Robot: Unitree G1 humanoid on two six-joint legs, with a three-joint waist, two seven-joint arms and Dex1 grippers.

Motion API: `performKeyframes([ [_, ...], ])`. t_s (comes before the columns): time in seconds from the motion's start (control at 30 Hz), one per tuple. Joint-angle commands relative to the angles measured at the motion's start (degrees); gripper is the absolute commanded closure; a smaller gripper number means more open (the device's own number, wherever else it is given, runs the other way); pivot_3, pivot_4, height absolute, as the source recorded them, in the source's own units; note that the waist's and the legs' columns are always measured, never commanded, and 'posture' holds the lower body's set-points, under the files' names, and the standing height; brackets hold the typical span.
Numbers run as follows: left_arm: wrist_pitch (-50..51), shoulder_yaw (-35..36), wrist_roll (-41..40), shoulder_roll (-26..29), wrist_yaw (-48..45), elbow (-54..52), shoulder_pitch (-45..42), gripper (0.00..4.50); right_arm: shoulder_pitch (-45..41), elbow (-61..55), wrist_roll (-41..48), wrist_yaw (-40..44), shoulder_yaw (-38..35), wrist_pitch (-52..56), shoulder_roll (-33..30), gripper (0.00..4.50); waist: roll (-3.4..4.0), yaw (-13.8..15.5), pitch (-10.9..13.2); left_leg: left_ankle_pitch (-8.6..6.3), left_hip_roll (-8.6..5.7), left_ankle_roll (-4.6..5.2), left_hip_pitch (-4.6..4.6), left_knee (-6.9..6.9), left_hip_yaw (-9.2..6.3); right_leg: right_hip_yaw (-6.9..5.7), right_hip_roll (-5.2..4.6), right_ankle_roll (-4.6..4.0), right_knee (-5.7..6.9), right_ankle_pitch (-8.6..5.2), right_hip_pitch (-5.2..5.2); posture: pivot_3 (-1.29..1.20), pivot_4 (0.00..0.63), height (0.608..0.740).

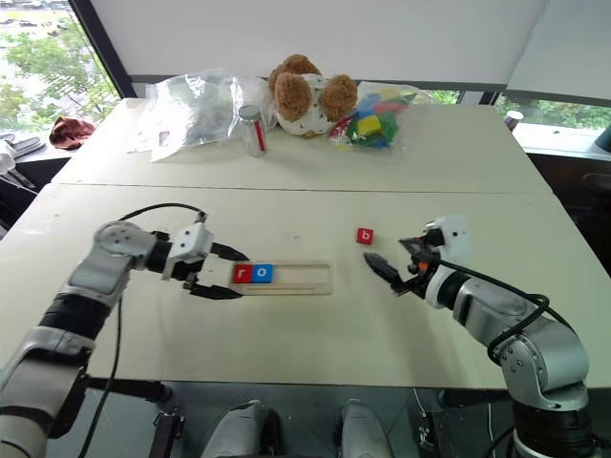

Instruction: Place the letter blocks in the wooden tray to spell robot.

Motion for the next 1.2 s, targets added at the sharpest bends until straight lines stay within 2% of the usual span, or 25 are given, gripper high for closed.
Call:
performKeyframes([
  [0.03,-3.42,-1.68,2.13,-2.46,-0.30,5.68,-3.28,1.43,-0.74,-1.36,-3.32,-2.81,-0.53,-2.00,0.03,0.00,0.00,-0.17,0.00,0.00,0.06,0.00,0.00,-0.01,-0.01,0.02,0.08,0.00,0.00,0.00,-0.03,0.00,0.150,0.740],
  [0.2,-6.41,-2.25,4.48,-5.78,0.86,12.78,-6.58,1.43,0.45,-2.94,-5.36,-4.52,1.17,-1.53,1.39,0.00,0.00,-0.14,0.00,0.00,0.17,0.00,0.01,-0.06,-0.09,0.04,0.28,-0.01,0.10,0.00,-0.08,0.00,0.150,0.740],
  [0.37,-6.40,-1.99,4.46,-6.27,0.57,13.97,-6.55,1.43,0.90,-3.76,-7.27,-5.31,3.91,-0.99,1.82,0.00,0.00,-0.06,0.00,0.01,0.16,-0.01,0.02,0.00,-0.05,0.13,0.22,-0.01,0.13,0.00,-0.08,0.00,0.150,0.740],
  [0.43,-5.68,-1.71,3.93,-6.30,0.48,13.26,-6.05,0.39,0.22,-3.63,-7.47,-5.61,4.74,-0.61,2.43,0.00,0.00,-0.06,0.00,0.01,0.16,-0.01,0.02,0.01,-0.05,0.16,0.21,0.00,0.14,0.00,-0.07,0.00,0.150,0.740],
  [0.47,-5.50,-1.52,3.73,-6.32,0.65,12.91,-5.85,0.04,-0.35,-3.50,-7.38,-5.80,5.10,-0.31,2.86,0.00,0.00,-0.05,0.00,0.01,0.16,-0.01,0.02,0.01,-0.05,0.16,0.22,0.00,0.15,0.00,-0.08,0.00,0.150,0.740],
  [0.63,-2.10,-0.10,1.71,-5.11,0.15,7.02,-3.66,0.04,-5.44,-1.95,-8.62,-8.79,8.72,2.16,6.74,0.00,0.00,-0.38,0.00,0.01,0.17,-0.01,0.02,0.00,-0.05,0.24,0.24,0.00,0.18,0.00,-0.11,0.00,0.150,0.740],
  [0.8,2.94,2.14,-0.10,-1.78,0.41,0.02,-1.72,0.04,-12.24,2.93,-11.03,-14.33,12.37,5.63,14.33,0.00,0.00,-1.03,0.00,0.02,0.20,-0.02,0.01,0.00,-0.07,0.24,0.24,-0.01,0.21,0.00,-0.14,0.00,0.150,0.740],
  [0.97,8.54,5.22,-2.69,3.89,0.62,-7.70,0.42,0.04,-16.35,8.37,-14.64,-19.58,13.60,8.76,21.05,0.00,0.00,-1.18,0.00,0.04,0.21,-0.07,-0.01,-0.02,-0.02,0.38,0.22,-0.01,0.38,0.00,-0.27,0.00,0.150,0.740],
  [1.07,15.27,8.37,-5.74,8.46,1.03,-13.92,1.42,0.04,-17.71,11.18,-16.56,-21.19,13.54,8.52,23.52,0.00,0.00,-1.18,0.00,0.08,0.21,-0.14,-0.11,-0.03,-0.03,0.42,0.21,-0.01,0.45,0.00,-0.38,0.00,0.150,0.740],
  [1.2,29.00,13.29,-13.01,13.67,2.92,-24.92,5.83,0.04,-18.46,14.21,-20.41,-23.12,14.47,7.35,24.57,0.00,0.00,-1.43,0.00,0.13,0.20,-0.22,-0.29,-0.02,0.04,0.56,0.19,-0.01,0.62,0.00,-0.65,0.00,0.150,0.740],
])
